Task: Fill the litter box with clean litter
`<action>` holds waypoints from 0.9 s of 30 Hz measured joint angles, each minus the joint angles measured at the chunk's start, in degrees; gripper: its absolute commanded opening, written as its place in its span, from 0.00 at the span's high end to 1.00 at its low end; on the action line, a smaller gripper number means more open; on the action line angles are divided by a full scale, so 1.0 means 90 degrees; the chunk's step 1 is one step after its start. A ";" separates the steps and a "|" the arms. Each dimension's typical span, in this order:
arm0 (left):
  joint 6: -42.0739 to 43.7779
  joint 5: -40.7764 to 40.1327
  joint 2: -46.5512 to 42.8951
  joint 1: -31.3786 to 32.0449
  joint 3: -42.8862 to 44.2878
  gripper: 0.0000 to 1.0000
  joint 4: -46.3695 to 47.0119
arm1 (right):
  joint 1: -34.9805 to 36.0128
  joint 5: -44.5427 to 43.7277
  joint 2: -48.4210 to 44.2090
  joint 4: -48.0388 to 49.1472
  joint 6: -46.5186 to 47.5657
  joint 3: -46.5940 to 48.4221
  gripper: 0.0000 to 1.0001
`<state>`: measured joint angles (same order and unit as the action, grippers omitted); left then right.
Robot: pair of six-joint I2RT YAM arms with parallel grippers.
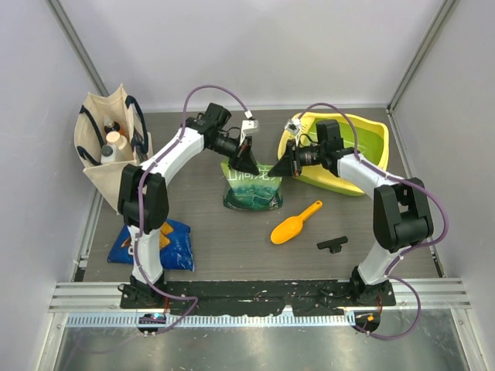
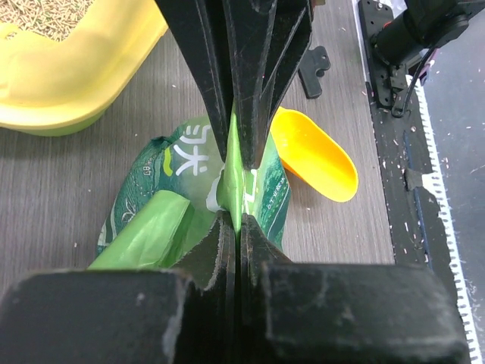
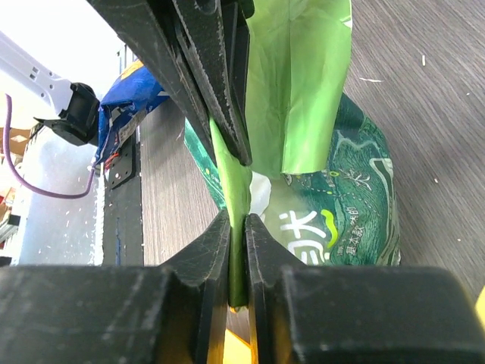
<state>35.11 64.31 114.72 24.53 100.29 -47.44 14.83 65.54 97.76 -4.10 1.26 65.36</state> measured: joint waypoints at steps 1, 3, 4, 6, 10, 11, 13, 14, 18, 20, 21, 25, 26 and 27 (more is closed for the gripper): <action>-0.0049 0.0032 0.0010 -0.0024 0.0000 1.00 0.0002 | -0.0017 0.0019 0.0000 -0.0061 0.0044 0.0012 0.82; -0.0138 0.0085 0.0024 -0.0051 -0.0005 1.00 0.0002 | -0.0041 0.0049 0.0000 -0.0138 0.0109 0.0027 0.88; -0.0182 0.0112 0.0034 -0.0061 -0.0007 1.00 0.0000 | -0.0046 0.0061 0.0000 -0.0177 0.0148 0.0034 0.91; -0.0209 0.0141 0.0046 -0.0068 -0.0010 1.00 -0.0010 | -0.0046 0.0070 0.0002 -0.0197 0.0199 0.0039 0.99; -0.0148 0.0226 0.0257 -0.0075 0.0284 0.69 -0.0389 | -0.0046 0.0083 0.0007 -0.0248 0.0243 0.0044 0.99; -0.0134 0.0228 0.0304 -0.0075 0.0367 0.66 -0.0466 | -0.0051 0.0092 0.0015 -0.0255 0.0250 0.0051 0.98; -0.0168 0.0214 0.0367 -0.0104 0.0503 0.64 -0.0549 | -0.0073 0.0126 0.0041 -0.0294 0.0255 0.0063 0.99; -0.0204 0.0204 0.0369 -0.0114 0.0527 0.63 -0.0542 | -0.0083 0.0143 0.0061 -0.0299 0.0255 0.0075 0.98; -0.0721 0.0197 0.0381 -0.0100 0.0559 0.63 -0.0153 | -0.0102 0.0192 0.0134 -0.0299 0.0228 0.0136 0.98; -0.0942 0.0226 0.0469 -0.0049 0.0712 0.63 0.0019 | -0.0109 0.0199 0.0148 -0.0296 0.0194 0.0146 0.99; -0.1035 0.0253 0.0522 -0.0015 0.0804 0.63 0.0080 | -0.0112 0.0199 0.0148 -0.0294 0.0185 0.0146 0.99; -0.1246 0.0325 0.0763 0.0187 0.1061 0.66 0.0340 | -0.0121 0.0204 0.0155 -0.0296 0.0165 0.0148 0.99; -0.1273 0.0335 0.0789 0.0228 0.1069 0.67 0.0350 | -0.0121 0.0204 0.0155 -0.0296 0.0160 0.0148 0.99; -0.1319 0.0338 0.0821 0.0257 0.1071 0.68 0.0359 | -0.0121 0.0204 0.0155 -0.0294 0.0158 0.0151 0.99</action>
<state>23.24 67.35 122.10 26.85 109.93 -44.21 13.74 67.37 99.15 -6.74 2.68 66.72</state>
